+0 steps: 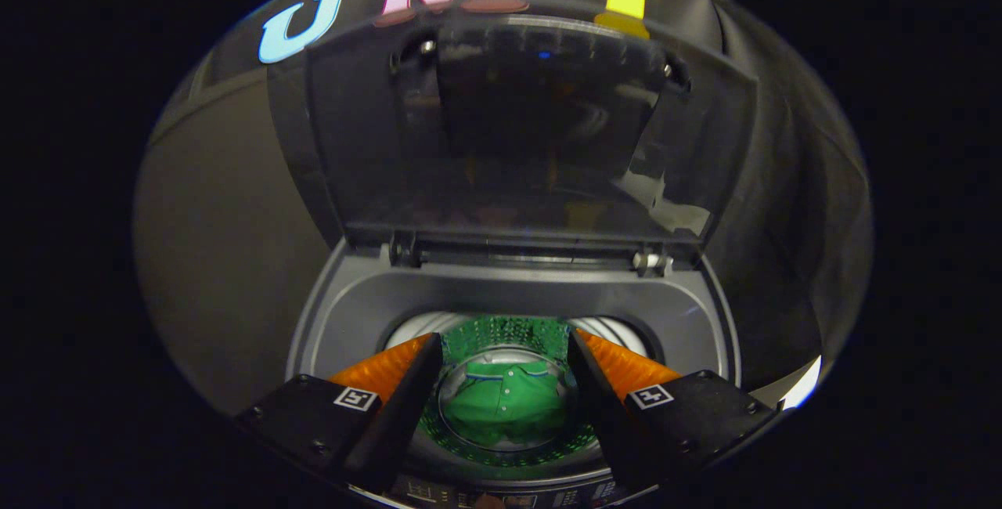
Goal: Put the clothes into the washing machine and then close the washing machine lid.
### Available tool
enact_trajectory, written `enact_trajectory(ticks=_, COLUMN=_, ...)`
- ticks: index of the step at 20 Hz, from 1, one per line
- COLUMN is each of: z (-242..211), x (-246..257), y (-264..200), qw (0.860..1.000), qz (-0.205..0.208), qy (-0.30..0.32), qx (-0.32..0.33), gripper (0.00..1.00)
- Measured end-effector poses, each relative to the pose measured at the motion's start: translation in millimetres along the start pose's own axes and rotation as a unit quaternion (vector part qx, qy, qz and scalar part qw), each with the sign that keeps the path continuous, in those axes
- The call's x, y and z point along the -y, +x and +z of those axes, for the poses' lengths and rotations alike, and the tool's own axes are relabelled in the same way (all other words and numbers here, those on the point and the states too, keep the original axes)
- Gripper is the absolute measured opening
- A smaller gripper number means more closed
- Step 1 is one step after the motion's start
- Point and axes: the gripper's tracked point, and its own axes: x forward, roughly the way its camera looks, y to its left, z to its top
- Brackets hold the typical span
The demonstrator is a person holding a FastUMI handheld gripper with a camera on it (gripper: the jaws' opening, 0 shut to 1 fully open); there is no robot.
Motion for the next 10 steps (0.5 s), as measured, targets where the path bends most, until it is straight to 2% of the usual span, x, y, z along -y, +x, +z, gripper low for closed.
enact_trajectory(ticks=10, z=147.1, x=11.6, y=-54.8, qw=0.993, qz=0.009, qy=0.034, qx=0.116, gripper=1.0)
